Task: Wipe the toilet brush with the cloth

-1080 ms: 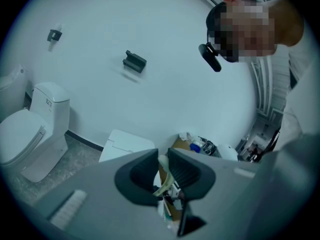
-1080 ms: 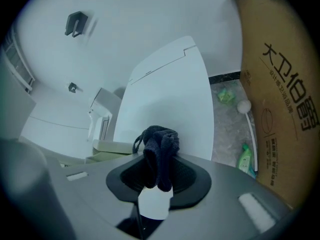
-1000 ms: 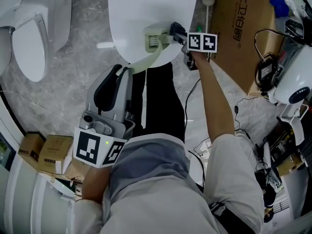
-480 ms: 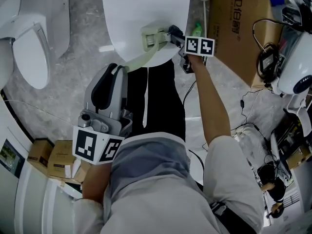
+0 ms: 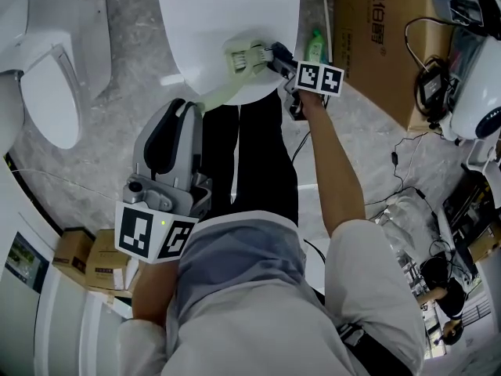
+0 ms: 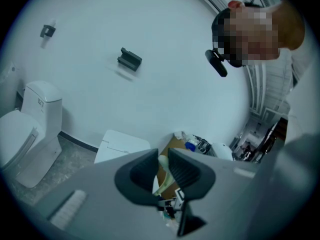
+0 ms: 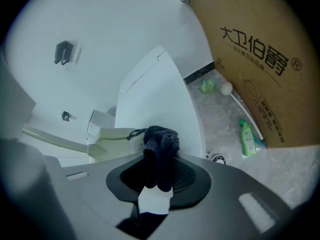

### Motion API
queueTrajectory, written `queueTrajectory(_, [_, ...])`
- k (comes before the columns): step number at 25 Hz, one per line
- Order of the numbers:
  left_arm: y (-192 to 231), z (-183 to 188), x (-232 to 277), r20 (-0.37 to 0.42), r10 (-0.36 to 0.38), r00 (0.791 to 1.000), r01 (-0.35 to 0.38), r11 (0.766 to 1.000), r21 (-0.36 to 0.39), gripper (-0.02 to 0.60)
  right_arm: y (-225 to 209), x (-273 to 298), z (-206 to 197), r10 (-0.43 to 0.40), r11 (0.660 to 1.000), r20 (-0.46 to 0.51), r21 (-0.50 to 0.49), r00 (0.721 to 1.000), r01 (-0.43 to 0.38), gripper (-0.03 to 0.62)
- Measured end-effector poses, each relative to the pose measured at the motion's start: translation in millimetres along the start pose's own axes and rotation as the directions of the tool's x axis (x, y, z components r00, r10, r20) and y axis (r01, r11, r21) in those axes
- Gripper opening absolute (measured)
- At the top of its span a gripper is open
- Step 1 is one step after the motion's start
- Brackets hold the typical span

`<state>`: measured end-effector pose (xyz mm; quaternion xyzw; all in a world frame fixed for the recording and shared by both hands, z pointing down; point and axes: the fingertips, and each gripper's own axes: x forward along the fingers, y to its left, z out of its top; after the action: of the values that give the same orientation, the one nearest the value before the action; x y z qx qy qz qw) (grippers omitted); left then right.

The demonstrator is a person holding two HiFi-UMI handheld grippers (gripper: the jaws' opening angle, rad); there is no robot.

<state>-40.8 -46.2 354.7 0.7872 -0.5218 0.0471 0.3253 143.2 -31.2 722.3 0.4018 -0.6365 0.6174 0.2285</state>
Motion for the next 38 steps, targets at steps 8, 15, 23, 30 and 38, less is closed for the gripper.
queueTrajectory(8, [0.8,0.7,2.1,-0.001,-0.021,1.000,0.021,1.000,0.008,0.000,-0.7,-1.5,-15.1,0.002,0.992,0.069,0.122,0.998,-0.010,0.094])
queueTrajectory(15, [-0.3,-2.2,-0.8,-0.008,-0.057,0.998,0.057,0.998,0.028,0.000,2.2,-2.2,-29.3,0.014,0.970,0.158,0.236,0.987,-0.052,0.092])
queueTrajectory(23, [-2.8,-1.7,-1.3,-0.024,-0.075,0.997,0.076,0.996,0.041,0.000,10.3,-3.5,-45.8,0.009,0.932,0.233,0.351,0.973,-0.093,0.092])
queueTrajectory(30, [-3.6,-2.3,-1.1,-0.028,-0.089,0.996,0.090,0.995,0.046,0.000,15.0,0.5,-56.9,-0.007,0.869,0.322,0.471,0.947,-0.154,0.092])
queueTrajectory(38, [-7.4,-5.0,0.5,-0.035,-0.103,0.994,0.104,0.993,0.054,0.000,23.3,4.2,-66.8,-0.025,0.782,0.408,0.577,0.912,-0.237,0.091])
